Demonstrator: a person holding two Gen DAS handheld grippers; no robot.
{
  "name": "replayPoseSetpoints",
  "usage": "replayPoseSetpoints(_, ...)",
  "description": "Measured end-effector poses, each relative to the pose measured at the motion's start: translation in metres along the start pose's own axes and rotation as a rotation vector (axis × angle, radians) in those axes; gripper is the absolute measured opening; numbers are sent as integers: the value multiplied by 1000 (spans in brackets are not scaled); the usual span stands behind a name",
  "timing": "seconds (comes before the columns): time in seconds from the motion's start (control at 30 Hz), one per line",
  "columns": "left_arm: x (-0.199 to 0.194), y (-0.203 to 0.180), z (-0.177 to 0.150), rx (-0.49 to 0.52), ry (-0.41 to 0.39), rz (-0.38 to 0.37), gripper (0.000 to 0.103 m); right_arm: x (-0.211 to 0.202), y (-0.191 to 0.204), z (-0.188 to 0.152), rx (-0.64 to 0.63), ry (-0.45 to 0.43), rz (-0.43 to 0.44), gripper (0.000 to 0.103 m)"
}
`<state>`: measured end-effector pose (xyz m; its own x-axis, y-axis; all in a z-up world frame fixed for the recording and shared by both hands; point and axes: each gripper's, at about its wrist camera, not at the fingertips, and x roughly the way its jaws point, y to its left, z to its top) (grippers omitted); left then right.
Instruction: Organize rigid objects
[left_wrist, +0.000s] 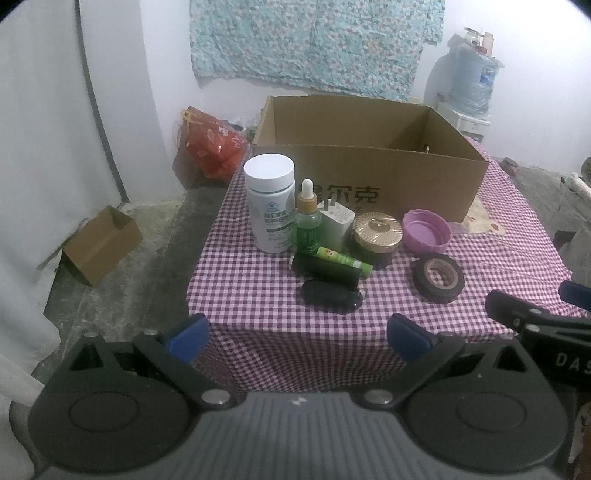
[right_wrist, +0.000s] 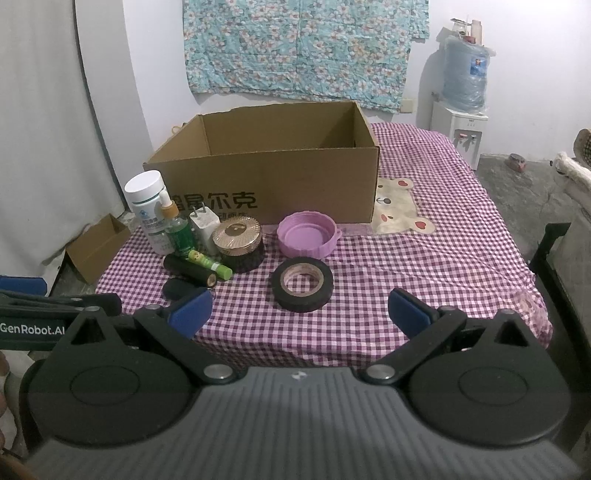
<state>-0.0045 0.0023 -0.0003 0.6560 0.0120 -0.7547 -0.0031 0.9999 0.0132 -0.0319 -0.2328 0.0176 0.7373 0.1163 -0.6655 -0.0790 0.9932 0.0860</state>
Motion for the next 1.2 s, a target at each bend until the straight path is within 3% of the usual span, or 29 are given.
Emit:
replayPoseSetpoints(0.33, 19, -2, 7, 0, 15, -53, 103, 19, -6, 3, 12, 26, -5, 102)
replayPoseSetpoints(0.63, 42, -12, 19, 35, 30, -215, 103, 40, -29, 10, 24, 18, 9, 102)
replayPoseSetpoints(0.73, 52, -12, 21, 27, 34, -227, 103, 47, -37, 13, 39, 7, 57, 102)
replayPoseSetpoints(0.93, 77, -9, 18, 70, 60, -127, 102, 76, -35, 23, 72, 57, 239, 101)
replayPoseSetpoints(1.0, 84, -4, 17, 72, 68, -127, 99, 91, -32, 28, 92, 92, 292, 96)
replayPoseSetpoints(1.13, 96, -3, 15, 99, 75, -126, 91, 124, -22, 33, 150, 178, 399, 75)
replayPoseSetpoints(1.2, 102, -5, 13, 118, 84, -126, 81, 137, -15, 32, 170, 220, 439, 68)
